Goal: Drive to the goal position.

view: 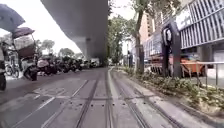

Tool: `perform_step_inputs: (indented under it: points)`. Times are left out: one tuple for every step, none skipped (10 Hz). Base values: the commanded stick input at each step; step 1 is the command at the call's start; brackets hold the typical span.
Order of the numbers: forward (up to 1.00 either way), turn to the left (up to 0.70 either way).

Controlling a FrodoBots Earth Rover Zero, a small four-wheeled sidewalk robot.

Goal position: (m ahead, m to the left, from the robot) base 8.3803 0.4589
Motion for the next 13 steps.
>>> perform_step_inputs:
  points:
    - [0.45,0.0]
    - [0.45,0.0]
    - [0.45,0.0]
    - [0.45,0.0]
    - [0.45,0.0]
    - [0.45,0.0]
    - [0.45,0.0]
    - [0.45,0.0]
    - [0.45,0.0]
    - [0.45,0.0]
    - [0.45,0.0]
    - [0.45,0.0]
    - [0.45,0.0]
